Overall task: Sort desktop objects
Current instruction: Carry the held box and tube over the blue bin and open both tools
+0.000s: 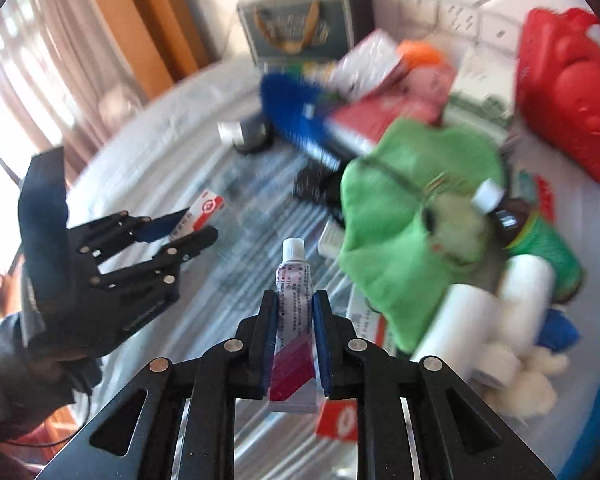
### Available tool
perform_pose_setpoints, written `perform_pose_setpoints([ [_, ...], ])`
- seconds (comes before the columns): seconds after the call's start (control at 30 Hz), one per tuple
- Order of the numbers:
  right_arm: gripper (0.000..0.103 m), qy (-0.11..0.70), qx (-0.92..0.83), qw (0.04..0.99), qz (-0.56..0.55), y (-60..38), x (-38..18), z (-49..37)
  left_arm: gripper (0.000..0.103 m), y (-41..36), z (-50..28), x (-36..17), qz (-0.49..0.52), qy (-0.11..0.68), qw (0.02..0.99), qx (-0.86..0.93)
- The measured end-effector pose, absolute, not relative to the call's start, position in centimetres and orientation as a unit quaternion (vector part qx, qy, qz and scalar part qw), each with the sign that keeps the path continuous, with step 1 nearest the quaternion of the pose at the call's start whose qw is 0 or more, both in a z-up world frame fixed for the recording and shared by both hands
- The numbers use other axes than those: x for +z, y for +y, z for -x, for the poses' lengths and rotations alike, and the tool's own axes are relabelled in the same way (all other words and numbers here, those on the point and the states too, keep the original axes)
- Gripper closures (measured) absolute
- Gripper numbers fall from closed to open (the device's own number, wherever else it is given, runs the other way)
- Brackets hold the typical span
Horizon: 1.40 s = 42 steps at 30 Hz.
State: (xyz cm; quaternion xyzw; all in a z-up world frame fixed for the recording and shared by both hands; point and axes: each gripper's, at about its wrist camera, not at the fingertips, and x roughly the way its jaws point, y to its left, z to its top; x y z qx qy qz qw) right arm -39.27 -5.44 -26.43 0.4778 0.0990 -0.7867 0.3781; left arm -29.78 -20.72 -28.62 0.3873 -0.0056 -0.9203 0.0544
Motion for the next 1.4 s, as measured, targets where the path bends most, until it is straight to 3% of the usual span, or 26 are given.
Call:
perform_pose_setpoints([
  [0.23,0.086,0.029,-0.851,0.349,-0.391,1.0,-15.0,34.8,0.078,-14.0,28.9,-18.3,-0.28,-0.089,-0.024,-0.956],
  [0.57,0.086,-0.035,-0.969,0.134,-0.204,18.7,0.2,23.8,0.078,3.6,29.3,-4.8,-0.165,-0.127,-0.225,-0.952],
  [0.73,0.086,-0.071,-0.981,0.031,-0.176,28.8,2.5,22.3,0.077,13.3,30.0,-1.8,-0.15,-0.139,-0.269,-0.941],
  [0.93,0.085,-0.083,-0.981,-0.026,-0.172,37.6,3.3,23.3,0.077,21.8,30.4,0.1,-0.147,-0.147,-0.248,-0.946],
  [1.0,0.083,-0.098,-0.981,-0.044,-0.164,40.0,3.5,23.6,0.059,24.0,30.8,0.7,-0.152,-0.156,-0.222,-0.95],
  [1.03,0.077,-0.107,-0.98,-0.048,-0.164,40.8,3.5,24.0,0.054,24.4,30.8,0.9,-0.151,-0.154,-0.213,-0.953],
  [1.1,0.048,-0.118,-0.978,-0.059,-0.161,42.5,3.7,24.2,0.028,25.3,30.6,1.8,-0.139,-0.141,-0.185,-0.963],
  [1.13,0.031,-0.122,-0.978,-0.062,-0.155,43.1,3.8,24.1,0.024,25.3,30.5,1.9,-0.136,-0.138,-0.177,-0.965],
  [1.4,0.024,-0.138,-0.981,-0.022,-0.135,44.1,3.9,22.7,0.023,26.3,29.4,2.8,-0.13,-0.136,-0.145,-0.971],
])
